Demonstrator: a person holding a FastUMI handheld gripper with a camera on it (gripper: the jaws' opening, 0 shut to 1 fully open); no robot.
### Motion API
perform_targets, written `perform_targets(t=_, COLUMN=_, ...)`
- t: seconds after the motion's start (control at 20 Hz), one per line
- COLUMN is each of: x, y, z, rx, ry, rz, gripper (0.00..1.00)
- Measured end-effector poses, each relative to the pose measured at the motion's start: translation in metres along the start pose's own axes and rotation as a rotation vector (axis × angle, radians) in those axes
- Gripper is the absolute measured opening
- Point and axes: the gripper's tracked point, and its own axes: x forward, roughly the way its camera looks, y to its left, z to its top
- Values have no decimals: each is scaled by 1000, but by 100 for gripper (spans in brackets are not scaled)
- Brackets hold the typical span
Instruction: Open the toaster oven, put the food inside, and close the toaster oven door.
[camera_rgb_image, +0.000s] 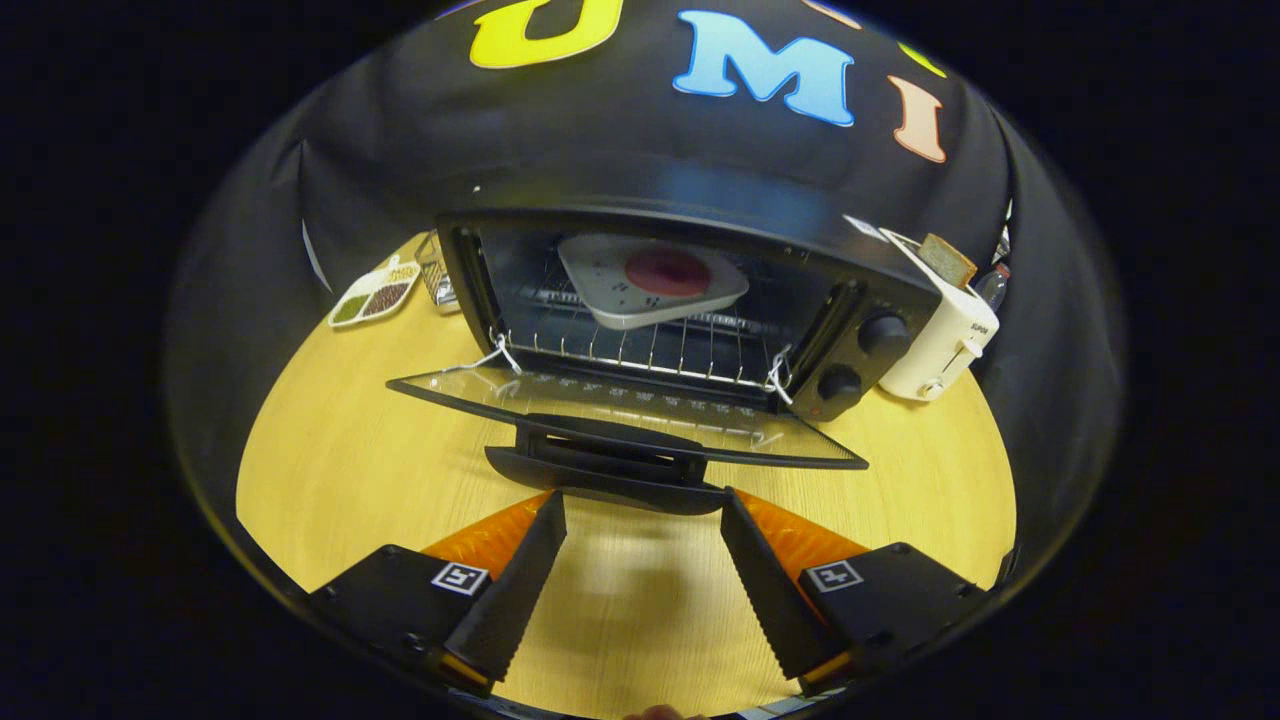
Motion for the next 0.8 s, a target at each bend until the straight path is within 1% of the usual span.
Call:
perform_targets(t=0.15, x=-18, y=0, z=28, rx=41, ry=-62, rz=19, gripper=99)
perform_targets(t=0.4, x=-59, y=-8, z=103, rx=23, ry=-298, rz=41, gripper=99)
perform_targets(t=0.45, x=-58, y=-11, z=123, rx=21, ry=-339, rz=44, gripper=99)
perform_targets(t=0.65, x=-87, y=-14, z=147, rx=31, ry=-444, rz=77, gripper=99)
perform_targets(t=0.8, x=-117, y=-31, z=154, rx=38, ry=-534, rz=83, gripper=99)
